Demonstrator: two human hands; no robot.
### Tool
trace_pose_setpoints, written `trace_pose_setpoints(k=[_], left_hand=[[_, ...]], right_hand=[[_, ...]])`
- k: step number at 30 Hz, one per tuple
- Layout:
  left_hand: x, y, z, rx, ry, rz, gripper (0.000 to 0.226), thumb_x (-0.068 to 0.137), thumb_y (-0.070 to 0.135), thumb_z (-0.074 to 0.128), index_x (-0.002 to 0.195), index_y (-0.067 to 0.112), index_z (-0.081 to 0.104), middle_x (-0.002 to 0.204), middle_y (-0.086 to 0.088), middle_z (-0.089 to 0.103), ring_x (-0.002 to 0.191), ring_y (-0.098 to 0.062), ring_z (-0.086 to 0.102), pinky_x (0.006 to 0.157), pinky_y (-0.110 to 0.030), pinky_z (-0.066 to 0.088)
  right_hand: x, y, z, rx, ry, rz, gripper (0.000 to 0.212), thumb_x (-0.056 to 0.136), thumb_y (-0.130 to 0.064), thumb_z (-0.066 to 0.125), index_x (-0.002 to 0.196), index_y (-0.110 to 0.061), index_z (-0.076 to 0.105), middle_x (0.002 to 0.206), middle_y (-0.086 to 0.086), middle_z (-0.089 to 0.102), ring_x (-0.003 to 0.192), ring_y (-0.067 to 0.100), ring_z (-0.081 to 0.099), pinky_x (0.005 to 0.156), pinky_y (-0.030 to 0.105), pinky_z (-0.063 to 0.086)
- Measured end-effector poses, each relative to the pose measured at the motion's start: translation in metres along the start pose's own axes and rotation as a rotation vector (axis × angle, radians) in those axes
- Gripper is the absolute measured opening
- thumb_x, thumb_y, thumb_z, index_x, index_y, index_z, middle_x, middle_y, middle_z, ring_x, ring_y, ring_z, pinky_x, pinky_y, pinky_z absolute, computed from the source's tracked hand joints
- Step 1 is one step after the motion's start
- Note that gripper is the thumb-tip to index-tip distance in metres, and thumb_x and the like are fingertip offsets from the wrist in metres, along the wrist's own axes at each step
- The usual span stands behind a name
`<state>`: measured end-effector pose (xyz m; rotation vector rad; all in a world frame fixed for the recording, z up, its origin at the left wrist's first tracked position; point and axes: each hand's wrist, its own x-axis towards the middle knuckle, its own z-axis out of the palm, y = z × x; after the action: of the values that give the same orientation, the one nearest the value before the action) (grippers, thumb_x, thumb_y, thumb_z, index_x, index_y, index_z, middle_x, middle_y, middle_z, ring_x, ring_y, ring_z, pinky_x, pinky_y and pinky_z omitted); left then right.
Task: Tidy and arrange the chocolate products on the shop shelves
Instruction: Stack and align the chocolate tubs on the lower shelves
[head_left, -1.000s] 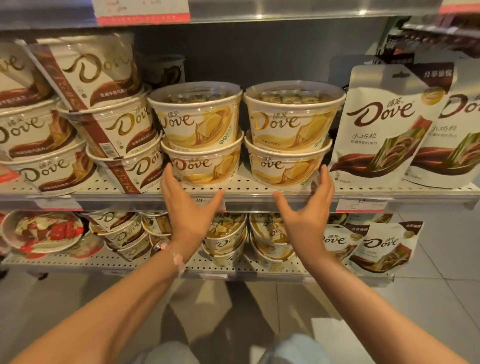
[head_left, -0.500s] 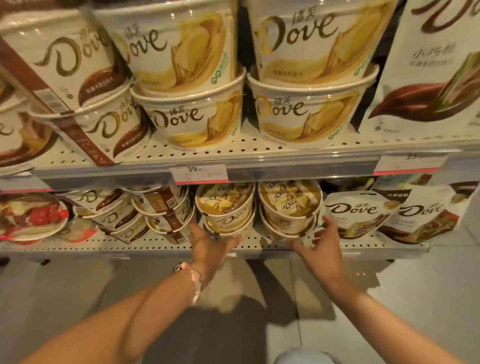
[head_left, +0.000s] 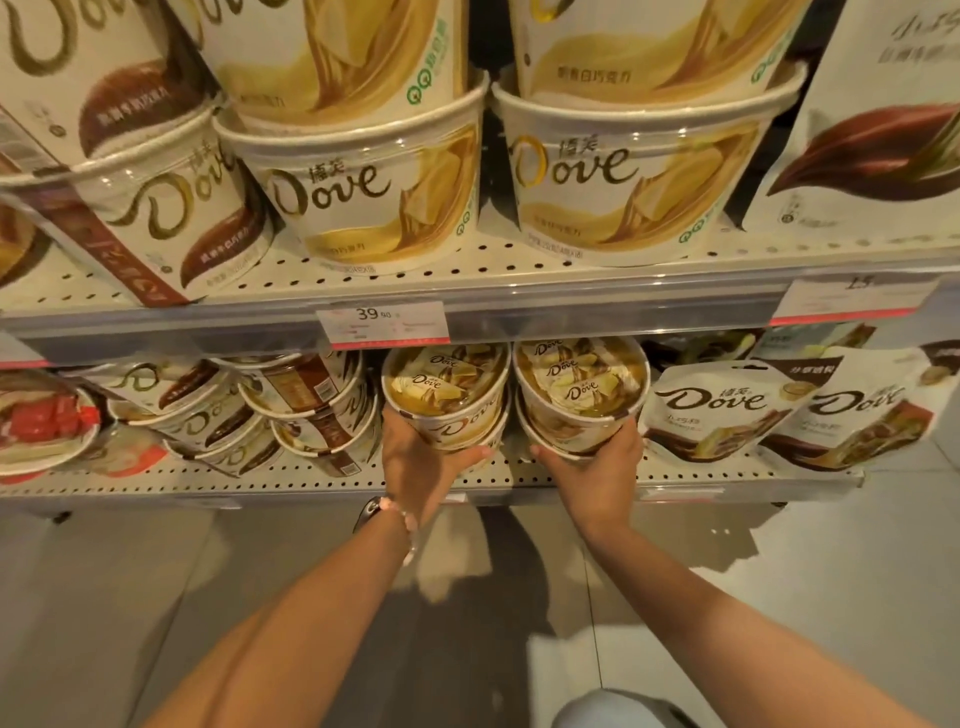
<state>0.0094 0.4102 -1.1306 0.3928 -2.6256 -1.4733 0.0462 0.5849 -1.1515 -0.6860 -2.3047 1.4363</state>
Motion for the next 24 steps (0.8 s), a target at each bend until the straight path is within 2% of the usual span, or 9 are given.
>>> trace_pose_setpoints(k=[4,7,10,12,17,19,22,24], left_hand=[[0.004,-0.008,-0.006,-0.021,-0.017,0.019,0.106,0.043,0.033,0.092,0.130,0.006,0.039,0.106,0.000,0.056,0.091,-0.011,0.053,0.079,-0.027,0.045],[0.017,-0.012,-0.012,-0.053,-0.126,-0.001,0.108,0.042,0.030,0.092,0.132,0.013,0.036,0.108,0.009,0.053,0.097,-0.007,0.054,0.077,-0.017,0.043],[0.028,-0.013,-0.017,-0.100,-0.243,0.020,0.109,0.042,0.019,0.094,0.133,0.019,0.034,0.110,0.020,0.052,0.094,0.011,0.054,0.068,0.001,0.040],[0.031,-0.016,-0.023,-0.115,-0.283,0.096,0.105,0.043,0.012,0.093,0.132,0.014,0.037,0.110,0.017,0.054,0.091,0.024,0.051,0.068,0.006,0.038],[0.039,-0.022,-0.034,-0.120,-0.407,0.155,0.096,0.048,0.006,0.091,0.130,0.009,0.042,0.118,0.003,0.061,0.100,0.013,0.056,0.079,-0.002,0.044],[0.040,-0.021,-0.033,-0.114,-0.424,0.149,0.093,0.048,0.005,0.090,0.129,0.009,0.045,0.115,0.005,0.062,0.098,0.014,0.056,0.082,-0.005,0.046],[0.033,-0.020,-0.028,-0.117,-0.374,0.132,0.092,0.049,0.006,0.090,0.127,0.015,0.043,0.108,0.016,0.058,0.093,0.022,0.052,0.071,0.004,0.039],[0.026,-0.017,-0.025,-0.150,-0.328,0.071,0.096,0.050,0.008,0.090,0.129,0.022,0.036,0.115,0.016,0.054,0.100,0.013,0.053,0.078,-0.001,0.040]], right_hand=[[0.007,0.008,-0.009,-0.051,-0.021,-0.023,0.101,0.051,-0.040,0.089,0.132,-0.016,0.035,0.132,0.006,0.044,0.122,0.021,0.045,0.097,0.036,0.044],[0.012,0.010,-0.015,-0.070,-0.043,-0.058,0.097,0.046,-0.041,0.090,0.126,-0.019,0.040,0.126,0.002,0.049,0.114,0.018,0.050,0.091,0.032,0.046],[0.016,0.013,-0.018,-0.069,-0.088,-0.081,0.095,0.045,-0.041,0.091,0.124,-0.021,0.041,0.123,0.001,0.049,0.111,0.016,0.051,0.088,0.027,0.045],[0.018,0.015,-0.022,-0.082,-0.127,-0.098,0.093,0.046,-0.042,0.090,0.122,-0.021,0.042,0.121,-0.001,0.049,0.109,0.014,0.050,0.086,0.026,0.044],[0.028,0.017,-0.037,-0.099,-0.286,-0.178,0.090,0.047,-0.043,0.090,0.121,-0.022,0.044,0.114,-0.007,0.049,0.107,0.012,0.050,0.085,0.026,0.044],[0.031,0.016,-0.040,-0.106,-0.331,-0.201,0.091,0.049,-0.040,0.090,0.124,-0.019,0.043,0.119,-0.003,0.049,0.112,0.014,0.048,0.090,0.027,0.043],[0.029,0.013,-0.039,-0.072,-0.333,-0.223,0.091,0.050,-0.032,0.091,0.126,-0.014,0.044,0.123,0.003,0.051,0.117,0.018,0.048,0.098,0.035,0.044],[0.025,0.010,-0.038,-0.011,-0.324,-0.205,0.089,0.050,-0.027,0.092,0.124,-0.014,0.045,0.122,0.001,0.053,0.116,0.016,0.050,0.098,0.033,0.046]])
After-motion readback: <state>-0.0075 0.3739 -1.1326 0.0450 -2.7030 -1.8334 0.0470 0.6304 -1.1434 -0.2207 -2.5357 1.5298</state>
